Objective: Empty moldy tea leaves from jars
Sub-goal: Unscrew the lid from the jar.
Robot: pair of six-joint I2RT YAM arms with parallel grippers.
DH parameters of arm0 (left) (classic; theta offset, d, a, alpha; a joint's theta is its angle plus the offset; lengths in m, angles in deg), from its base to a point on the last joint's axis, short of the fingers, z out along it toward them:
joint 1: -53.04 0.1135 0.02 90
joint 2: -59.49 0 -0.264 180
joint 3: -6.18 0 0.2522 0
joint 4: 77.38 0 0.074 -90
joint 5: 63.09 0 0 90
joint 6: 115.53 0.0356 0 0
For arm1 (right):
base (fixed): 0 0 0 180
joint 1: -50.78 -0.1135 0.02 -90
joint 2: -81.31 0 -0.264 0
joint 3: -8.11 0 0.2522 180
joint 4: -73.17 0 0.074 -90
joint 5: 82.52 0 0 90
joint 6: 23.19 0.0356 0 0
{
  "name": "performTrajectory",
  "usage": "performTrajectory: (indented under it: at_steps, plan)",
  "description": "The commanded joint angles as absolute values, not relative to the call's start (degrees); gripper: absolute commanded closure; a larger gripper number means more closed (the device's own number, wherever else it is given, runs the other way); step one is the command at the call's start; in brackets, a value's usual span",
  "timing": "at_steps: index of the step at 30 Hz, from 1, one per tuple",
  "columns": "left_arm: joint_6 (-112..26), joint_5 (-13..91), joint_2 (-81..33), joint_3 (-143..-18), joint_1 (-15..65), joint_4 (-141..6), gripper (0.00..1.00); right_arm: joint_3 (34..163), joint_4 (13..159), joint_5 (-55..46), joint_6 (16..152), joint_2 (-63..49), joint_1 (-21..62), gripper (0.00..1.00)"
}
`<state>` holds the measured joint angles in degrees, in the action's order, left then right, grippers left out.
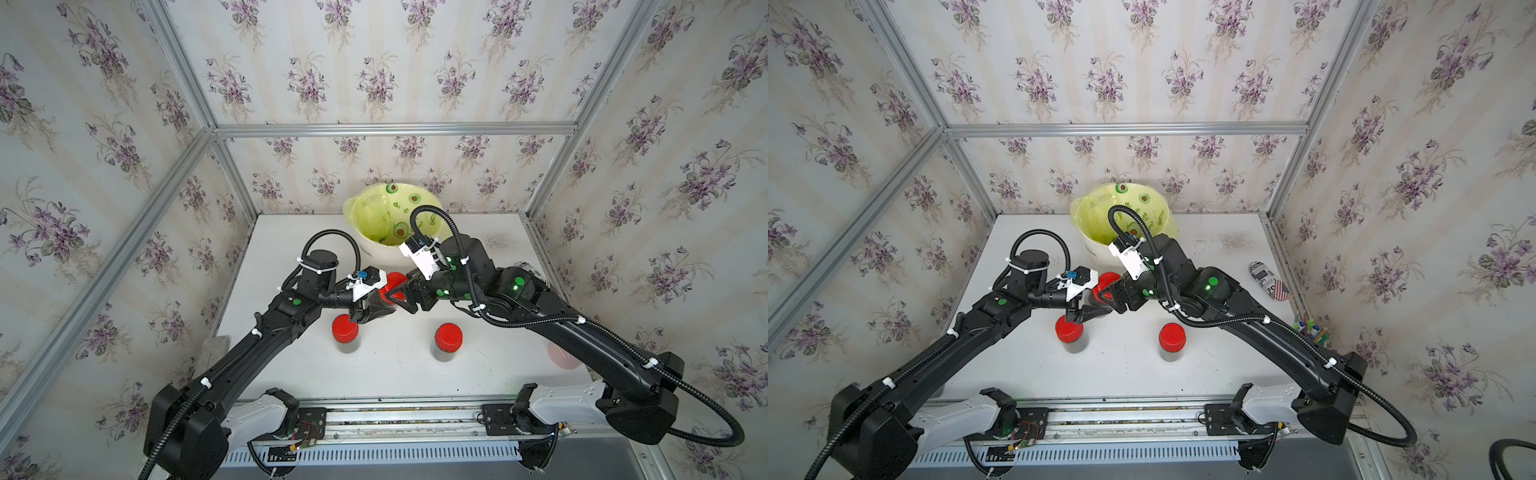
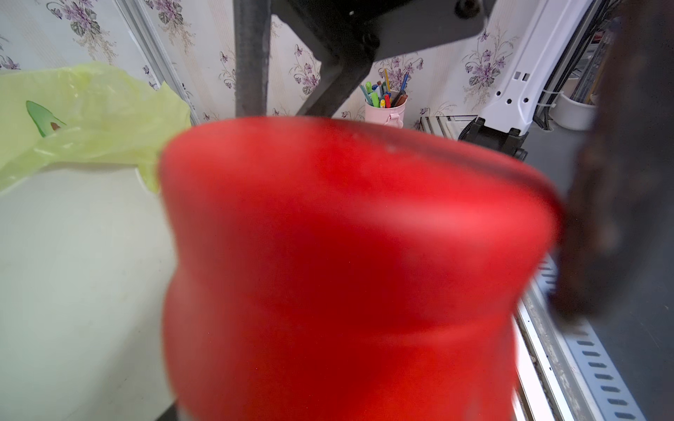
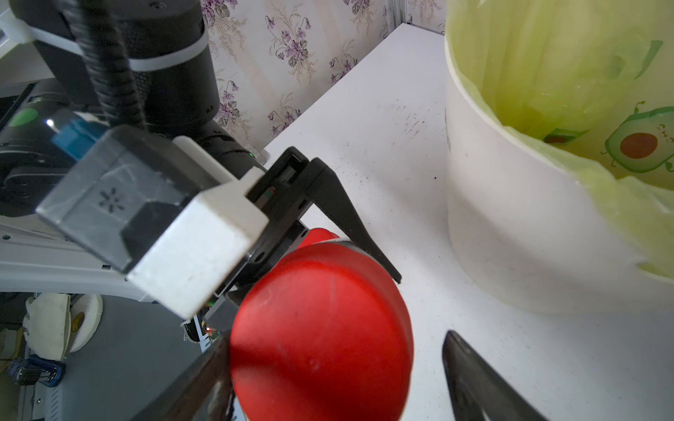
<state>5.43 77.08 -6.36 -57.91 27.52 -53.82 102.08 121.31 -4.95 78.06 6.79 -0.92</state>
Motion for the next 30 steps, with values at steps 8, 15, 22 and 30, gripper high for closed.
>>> performTrajectory:
  at_steps: [8, 15, 22, 30]
  plan:
    - [5.93, 77.92, -6.00, -57.87, 27.55, -54.56, 0.48, 102.78, 120.42, -3.17, 78.85, 6.08, -0.97, 0.28]
    - [5.93, 77.92, -6.08, -57.94, 27.48, -54.49, 0.48, 102.87, 120.75, -2.94, 78.02, 5.99, -1.08, 0.51]
    - [5.84, 77.88, -6.06, -57.95, 27.46, -54.45, 0.48, 102.94, 120.77, -2.55, 74.70, 6.12, -1.14, 0.65]
    - [5.81, 77.84, -5.90, -57.93, 27.42, -54.39, 0.48, 104.05, 121.21, -2.10, 70.67, 5.20, -1.13, 0.57]
